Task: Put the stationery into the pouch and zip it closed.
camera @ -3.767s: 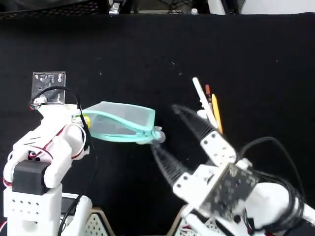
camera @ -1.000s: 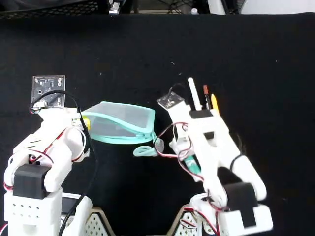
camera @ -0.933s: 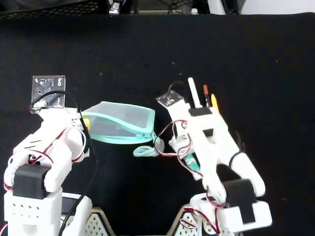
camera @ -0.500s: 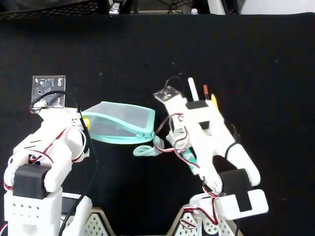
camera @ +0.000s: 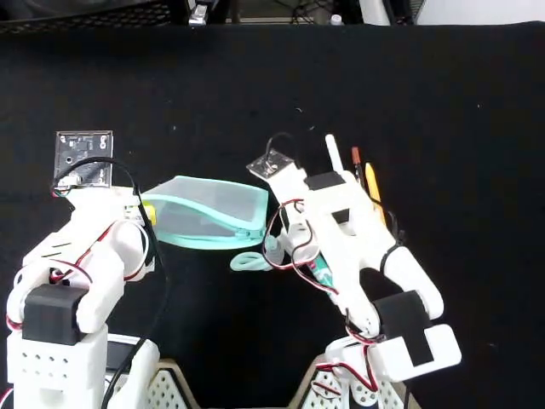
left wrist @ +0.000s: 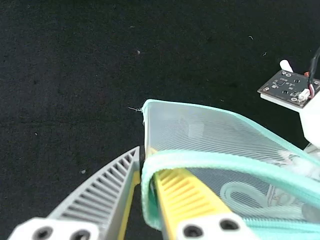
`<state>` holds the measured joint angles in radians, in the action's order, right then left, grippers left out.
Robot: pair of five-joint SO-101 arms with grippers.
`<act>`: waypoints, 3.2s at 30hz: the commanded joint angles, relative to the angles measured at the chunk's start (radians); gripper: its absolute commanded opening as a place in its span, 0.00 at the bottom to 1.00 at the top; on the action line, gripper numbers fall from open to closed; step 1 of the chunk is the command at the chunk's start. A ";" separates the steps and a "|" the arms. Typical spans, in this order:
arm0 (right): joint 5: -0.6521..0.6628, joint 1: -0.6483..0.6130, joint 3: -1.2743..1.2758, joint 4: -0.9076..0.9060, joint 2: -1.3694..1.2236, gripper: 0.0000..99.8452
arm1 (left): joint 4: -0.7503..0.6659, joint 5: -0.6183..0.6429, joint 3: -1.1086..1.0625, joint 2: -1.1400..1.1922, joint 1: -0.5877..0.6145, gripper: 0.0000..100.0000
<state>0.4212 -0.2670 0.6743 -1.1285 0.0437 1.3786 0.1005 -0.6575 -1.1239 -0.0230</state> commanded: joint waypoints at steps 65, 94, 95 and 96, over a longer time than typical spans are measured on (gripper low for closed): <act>-0.284 -0.603 -0.337 0.071 1.021 0.01 | -0.018 -0.002 0.004 0.002 0.002 0.03; -0.201 -0.391 0.234 0.516 1.027 0.01 | -0.014 -0.002 0.004 0.002 0.002 0.03; -0.186 -0.384 0.251 0.528 1.027 0.01 | -0.014 -0.002 0.004 0.002 0.002 0.03; -0.178 -0.382 0.266 0.534 1.027 0.01 | -0.014 -0.002 0.004 0.002 0.002 0.03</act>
<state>0.2048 -0.7043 0.8999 -0.6252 1.0764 1.3709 0.1005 -0.6575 -1.1193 -0.0245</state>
